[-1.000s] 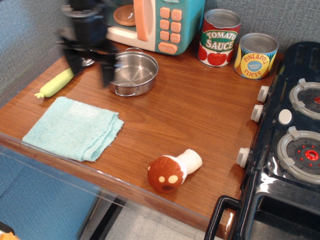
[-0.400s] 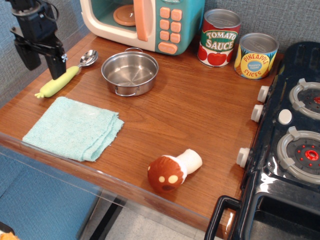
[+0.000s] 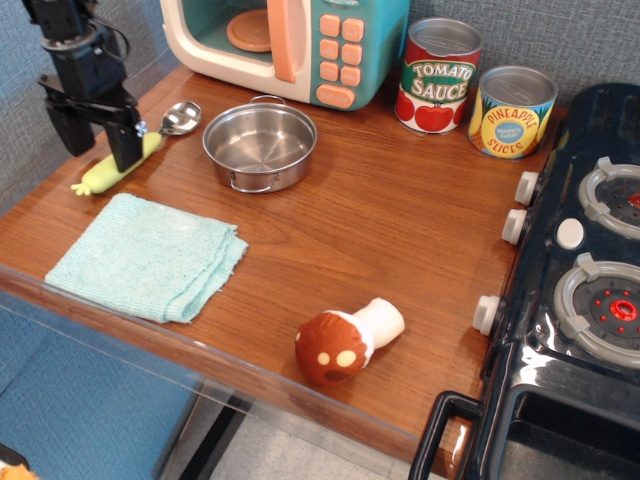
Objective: Move the large spoon right above the mushroom
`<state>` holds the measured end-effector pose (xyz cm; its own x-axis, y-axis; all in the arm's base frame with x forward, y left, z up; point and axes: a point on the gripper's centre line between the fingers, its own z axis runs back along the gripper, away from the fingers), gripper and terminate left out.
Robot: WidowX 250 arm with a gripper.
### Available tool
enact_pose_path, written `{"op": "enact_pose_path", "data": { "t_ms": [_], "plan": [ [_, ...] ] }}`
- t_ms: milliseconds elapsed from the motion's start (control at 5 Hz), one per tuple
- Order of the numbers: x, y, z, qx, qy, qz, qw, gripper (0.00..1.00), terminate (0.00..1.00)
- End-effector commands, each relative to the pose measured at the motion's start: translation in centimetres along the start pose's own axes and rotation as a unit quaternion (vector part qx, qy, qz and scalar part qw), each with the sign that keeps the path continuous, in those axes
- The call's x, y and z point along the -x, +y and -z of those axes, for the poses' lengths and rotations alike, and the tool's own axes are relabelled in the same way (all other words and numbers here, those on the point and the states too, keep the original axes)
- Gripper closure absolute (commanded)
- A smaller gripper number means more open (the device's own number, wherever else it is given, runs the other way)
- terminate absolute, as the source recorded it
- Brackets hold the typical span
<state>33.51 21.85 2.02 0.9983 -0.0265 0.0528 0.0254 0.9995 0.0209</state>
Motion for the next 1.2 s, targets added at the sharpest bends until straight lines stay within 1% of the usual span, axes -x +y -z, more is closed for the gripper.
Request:
{"op": "enact_pose_path", "data": {
  "t_ms": [0, 200, 400, 600, 800, 1000],
  "plan": [
    [-1.0, 0.1, 0.5, -0.019, 0.0, 0.004, 0.9998, 0.0, 0.0],
    [-0.7, 0.6, 0.6, -0.021, 0.003, -0.013, 0.9997, 1.0, 0.0],
    [-0.7, 0.7, -0.2, -0.022, -0.001, -0.017, 0.9996, 1.0, 0.0],
    [-0.6, -0.6, -5.2, -0.026, -0.031, -0.036, 0.9985, 1.0, 0.0],
    [-1.1, -4.9, -10.0, -0.025, -0.058, -0.046, 0.9969, 1.0, 0.0],
    [-2.0, -9.8, -11.8, -0.021, -0.067, -0.033, 0.997, 1.0, 0.0]
  ]
}}
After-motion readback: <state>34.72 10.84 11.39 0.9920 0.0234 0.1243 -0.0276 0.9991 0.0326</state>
